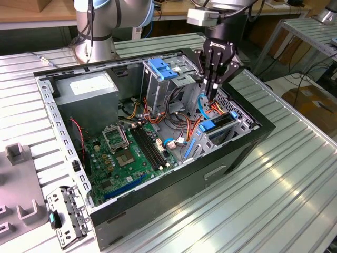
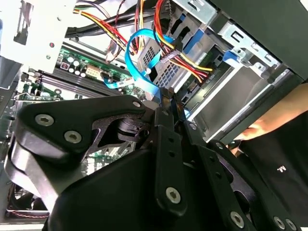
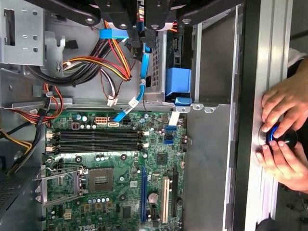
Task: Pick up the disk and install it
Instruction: 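Insert the second disk wire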
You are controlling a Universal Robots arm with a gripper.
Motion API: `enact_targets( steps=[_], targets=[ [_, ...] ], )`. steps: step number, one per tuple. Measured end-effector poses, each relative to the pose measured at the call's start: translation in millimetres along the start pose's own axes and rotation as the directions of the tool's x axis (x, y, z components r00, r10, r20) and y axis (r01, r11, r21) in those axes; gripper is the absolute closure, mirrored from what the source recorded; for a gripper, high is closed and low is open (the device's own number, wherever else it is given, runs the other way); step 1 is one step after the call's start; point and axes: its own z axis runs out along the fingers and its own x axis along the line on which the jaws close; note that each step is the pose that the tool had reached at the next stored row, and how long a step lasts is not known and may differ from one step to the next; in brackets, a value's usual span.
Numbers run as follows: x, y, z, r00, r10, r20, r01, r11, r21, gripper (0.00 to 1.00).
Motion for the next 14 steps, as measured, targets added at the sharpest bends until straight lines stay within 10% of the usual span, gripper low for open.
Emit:
enact_targets(
  steps=[9,13,14],
  targets=[
    [22.3,1.7,9.4,1.0,-0.005,0.0015,0.005,0.9994,0.0331,0.84],
    [25.3,2.9,10.7,0.9979,-0.011,0.0632,0.008,0.999,0.0444,0.84],
    [25.7,3.1,10.9,0.996,-0.013,0.0882,0.009,0.9989,0.0466,0.84]
  ],
)
